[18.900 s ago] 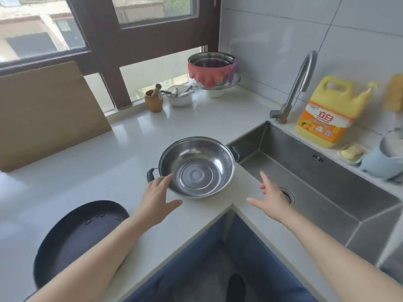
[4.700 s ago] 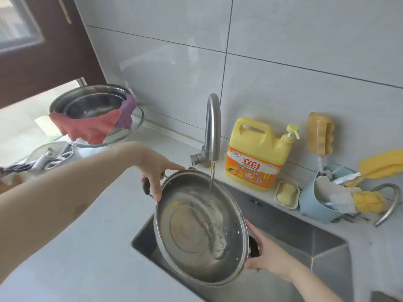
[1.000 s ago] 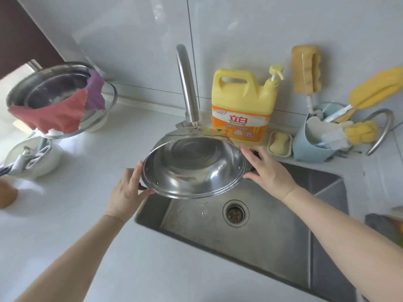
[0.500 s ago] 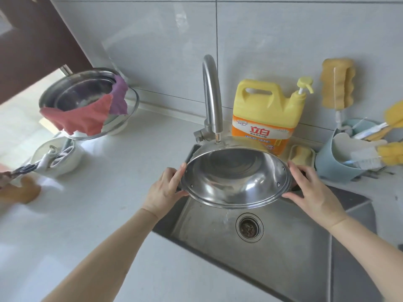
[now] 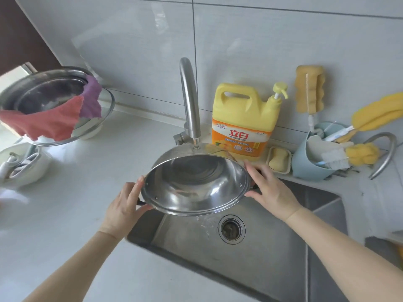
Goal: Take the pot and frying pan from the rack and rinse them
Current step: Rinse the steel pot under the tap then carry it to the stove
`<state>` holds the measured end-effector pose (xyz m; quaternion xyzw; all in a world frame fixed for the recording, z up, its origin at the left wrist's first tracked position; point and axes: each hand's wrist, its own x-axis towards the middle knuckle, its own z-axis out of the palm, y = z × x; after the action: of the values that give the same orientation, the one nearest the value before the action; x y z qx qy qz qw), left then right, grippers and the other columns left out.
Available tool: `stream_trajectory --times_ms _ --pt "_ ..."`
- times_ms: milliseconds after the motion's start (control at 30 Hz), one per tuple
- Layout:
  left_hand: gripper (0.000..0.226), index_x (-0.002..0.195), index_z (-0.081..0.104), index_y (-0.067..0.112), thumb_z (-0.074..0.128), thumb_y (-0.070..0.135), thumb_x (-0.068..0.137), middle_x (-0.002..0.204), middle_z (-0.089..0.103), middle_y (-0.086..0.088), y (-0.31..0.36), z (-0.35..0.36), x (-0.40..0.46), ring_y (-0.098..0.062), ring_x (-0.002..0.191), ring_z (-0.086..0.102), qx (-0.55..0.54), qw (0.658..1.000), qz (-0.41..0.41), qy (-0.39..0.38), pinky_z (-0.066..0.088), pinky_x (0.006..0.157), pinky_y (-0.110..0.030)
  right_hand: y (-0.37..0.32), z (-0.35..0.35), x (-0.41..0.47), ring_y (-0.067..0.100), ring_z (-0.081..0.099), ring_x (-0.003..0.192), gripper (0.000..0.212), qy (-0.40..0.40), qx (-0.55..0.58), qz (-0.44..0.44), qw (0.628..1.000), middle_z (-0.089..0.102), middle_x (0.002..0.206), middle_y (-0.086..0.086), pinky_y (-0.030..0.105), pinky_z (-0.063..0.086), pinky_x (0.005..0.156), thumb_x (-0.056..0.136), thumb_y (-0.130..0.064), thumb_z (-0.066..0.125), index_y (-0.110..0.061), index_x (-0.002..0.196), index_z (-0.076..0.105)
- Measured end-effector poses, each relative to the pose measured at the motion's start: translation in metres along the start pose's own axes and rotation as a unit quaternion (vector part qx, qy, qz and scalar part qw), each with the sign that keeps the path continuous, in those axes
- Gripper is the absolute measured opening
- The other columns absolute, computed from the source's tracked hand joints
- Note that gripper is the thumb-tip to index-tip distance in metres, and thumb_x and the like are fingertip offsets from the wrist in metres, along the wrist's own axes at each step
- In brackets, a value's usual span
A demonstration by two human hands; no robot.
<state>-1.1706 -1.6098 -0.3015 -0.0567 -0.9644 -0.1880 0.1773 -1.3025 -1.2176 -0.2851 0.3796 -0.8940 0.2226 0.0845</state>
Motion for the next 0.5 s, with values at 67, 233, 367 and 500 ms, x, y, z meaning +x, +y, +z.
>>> stream_trajectory --times_ms 67,233,367,500 --pt "0.115 0.146 0.022 0.021 0.093 0.009 0.056 0.094 0.052 -0.013 -0.005 -0.007 -0.008 -0.023 0.057 0.065 0.001 1.0 -0.002 0.002 0.048 0.04 -0.037 -0.008 0.006 0.01 0.028 0.062 0.1 0.111 -0.012 0.009 0.001 1.0 0.047 0.125 0.01 0.038 0.055 0.073 0.071 -0.014 0.086 -0.03 0.151 0.011" --pt "0.119 0.144 0.026 0.022 0.095 0.005 0.049 0.094 0.05 -0.013 -0.014 -0.013 -0.011 -0.027 0.056 0.065 0.008 1.0 -0.011 -0.004 0.048 0.039 -0.041 -0.014 0.013 0.021 0.025 0.061 0.095 0.111 -0.018 0.04 -0.001 0.999 0.042 0.127 0.004 0.037 0.052 0.075 0.075 -0.014 0.083 -0.04 0.149 0.004" --pt "0.115 0.143 0.028 0.017 0.094 0.005 0.05 0.094 0.051 -0.014 -0.003 -0.008 0.004 -0.023 0.056 0.066 -0.003 1.0 0.007 -0.028 0.048 0.042 -0.035 -0.003 0.007 0.01 0.025 0.061 0.092 0.112 -0.012 0.03 0.015 0.999 0.046 0.125 0.007 0.038 0.053 0.072 0.075 -0.015 0.083 -0.041 0.149 0.003" --pt "0.119 0.154 0.011 0.031 0.09 0.022 0.065 0.096 0.049 -0.01 0.01 0.005 0.021 -0.025 0.058 0.062 -0.013 0.998 0.027 -0.048 0.05 0.041 -0.039 0.014 -0.006 -0.012 0.025 0.064 0.084 0.109 0.007 0.0 0.045 0.999 0.047 0.119 0.006 0.037 0.054 0.063 0.073 -0.019 0.085 -0.039 0.149 0.009"
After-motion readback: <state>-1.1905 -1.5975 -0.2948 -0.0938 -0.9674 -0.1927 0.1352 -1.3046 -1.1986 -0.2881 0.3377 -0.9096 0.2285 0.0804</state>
